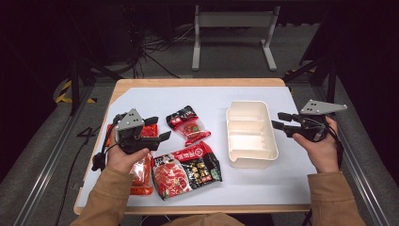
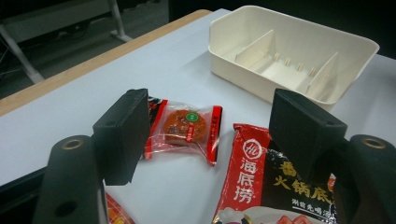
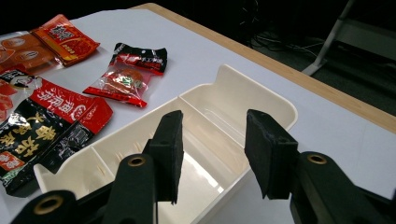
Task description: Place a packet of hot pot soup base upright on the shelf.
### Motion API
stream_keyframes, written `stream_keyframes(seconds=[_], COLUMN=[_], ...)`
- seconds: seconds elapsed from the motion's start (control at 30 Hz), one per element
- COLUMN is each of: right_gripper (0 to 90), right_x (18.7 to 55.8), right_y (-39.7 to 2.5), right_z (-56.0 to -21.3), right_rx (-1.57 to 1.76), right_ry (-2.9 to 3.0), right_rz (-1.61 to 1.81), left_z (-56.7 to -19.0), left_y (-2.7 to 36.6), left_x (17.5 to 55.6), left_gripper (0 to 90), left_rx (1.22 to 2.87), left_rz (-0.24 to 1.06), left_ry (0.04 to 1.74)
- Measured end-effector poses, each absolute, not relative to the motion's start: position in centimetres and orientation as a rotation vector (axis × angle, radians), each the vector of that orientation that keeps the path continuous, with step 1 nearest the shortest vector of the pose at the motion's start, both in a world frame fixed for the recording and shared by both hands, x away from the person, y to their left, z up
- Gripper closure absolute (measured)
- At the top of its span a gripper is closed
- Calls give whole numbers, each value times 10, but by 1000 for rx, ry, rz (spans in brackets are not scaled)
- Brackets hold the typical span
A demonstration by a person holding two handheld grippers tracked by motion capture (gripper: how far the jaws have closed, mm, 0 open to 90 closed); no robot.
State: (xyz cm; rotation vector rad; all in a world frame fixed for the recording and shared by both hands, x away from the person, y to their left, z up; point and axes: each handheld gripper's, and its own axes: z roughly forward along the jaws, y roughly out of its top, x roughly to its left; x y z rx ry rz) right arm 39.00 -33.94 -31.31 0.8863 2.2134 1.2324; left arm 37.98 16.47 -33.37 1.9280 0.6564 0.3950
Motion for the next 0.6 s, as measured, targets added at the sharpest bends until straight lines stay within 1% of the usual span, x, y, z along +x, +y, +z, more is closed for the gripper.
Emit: stream_keyframes(seconds=[0.23,0.27,0.3,0.33,0.47,0.53,0.6], right_gripper=[582,586,586,584,565,521,509], right_x=[388,388,388,388,390,390,390], right_y=[-341,-341,-341,-341,-343,-343,-343], right_z=[-313,-313,-313,-313,-313,-313,-313], right_rx=[861,846,832,829,828,843,857], right_ry=[2169,2162,2160,2158,2164,2153,2150], right_rz=[1278,1276,1276,1282,1298,1299,1287], left_z=[-330,-328,-327,-325,-324,-325,-324], left_y=[151,148,145,142,130,126,123], left_x=[383,385,387,389,390,392,394], left_gripper=[289,296,344,344,340,338,336], left_rx=[1939,1937,1948,1950,1962,1968,1968], left_rz=[390,384,380,382,393,377,364], left_ry=[631,630,624,611,587,586,583])
